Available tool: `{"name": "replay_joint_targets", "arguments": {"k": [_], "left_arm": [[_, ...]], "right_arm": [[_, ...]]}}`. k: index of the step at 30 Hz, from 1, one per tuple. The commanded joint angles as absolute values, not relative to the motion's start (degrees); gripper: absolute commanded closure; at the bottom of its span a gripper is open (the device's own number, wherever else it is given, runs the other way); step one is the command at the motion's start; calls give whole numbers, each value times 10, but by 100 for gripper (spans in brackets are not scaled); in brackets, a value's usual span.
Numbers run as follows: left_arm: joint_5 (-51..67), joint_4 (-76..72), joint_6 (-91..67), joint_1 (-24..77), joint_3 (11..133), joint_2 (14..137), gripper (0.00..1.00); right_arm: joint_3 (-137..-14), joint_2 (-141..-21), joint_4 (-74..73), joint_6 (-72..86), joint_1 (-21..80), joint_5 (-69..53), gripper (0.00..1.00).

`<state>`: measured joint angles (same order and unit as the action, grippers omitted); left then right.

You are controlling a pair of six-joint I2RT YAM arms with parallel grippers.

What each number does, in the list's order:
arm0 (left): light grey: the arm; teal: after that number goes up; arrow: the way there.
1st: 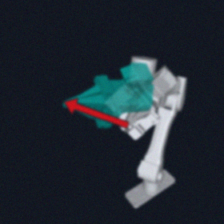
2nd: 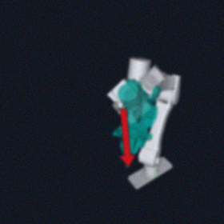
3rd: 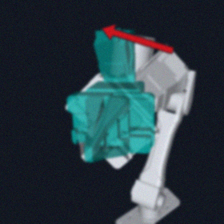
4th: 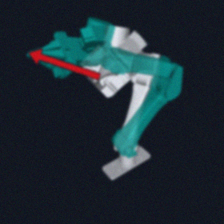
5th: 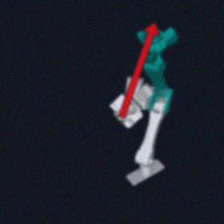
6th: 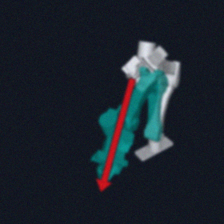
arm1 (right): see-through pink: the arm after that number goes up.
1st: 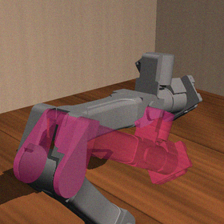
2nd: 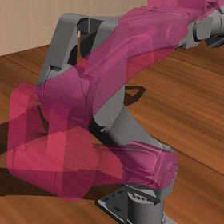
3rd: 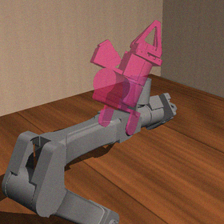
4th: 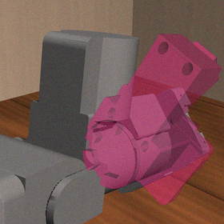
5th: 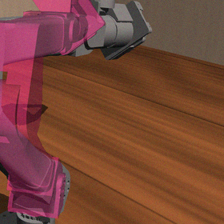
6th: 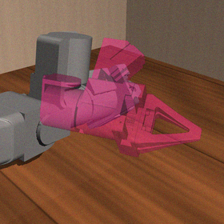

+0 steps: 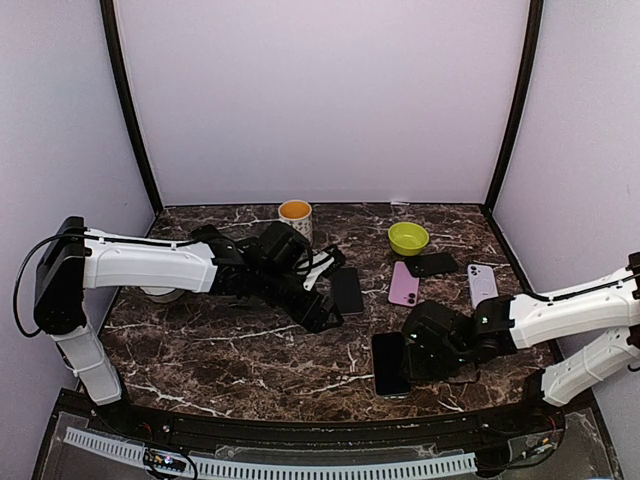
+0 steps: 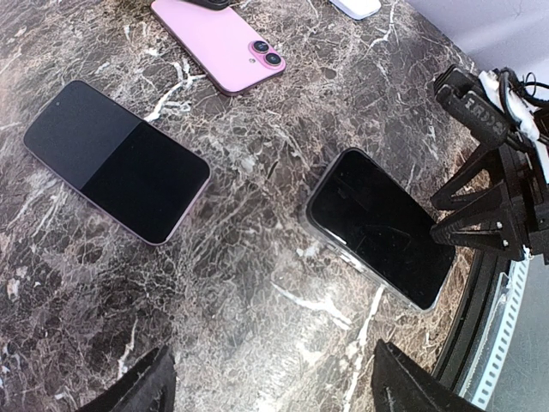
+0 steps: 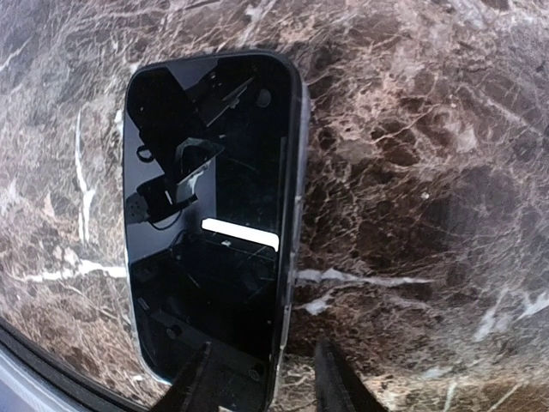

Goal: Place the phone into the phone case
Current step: Press the phone with the phone case at the bottom left corner of the phone case.

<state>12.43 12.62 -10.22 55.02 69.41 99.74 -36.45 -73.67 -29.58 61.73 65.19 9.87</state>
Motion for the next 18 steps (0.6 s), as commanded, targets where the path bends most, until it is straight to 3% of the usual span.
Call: {"name": "replay_joint_targets", "arguments": {"k": [1, 5, 18], "left_arm": [[127, 140, -95, 550, 710, 994, 19], [126, 140, -96, 550, 711, 995, 19], [124, 141, -92, 550, 711, 995, 19]], "right_arm": [[-345, -745, -239, 617, 648, 67, 71], [-338, -760, -236, 612, 648, 60, 80], [-368, -844, -298, 630, 684, 57, 88]]}}
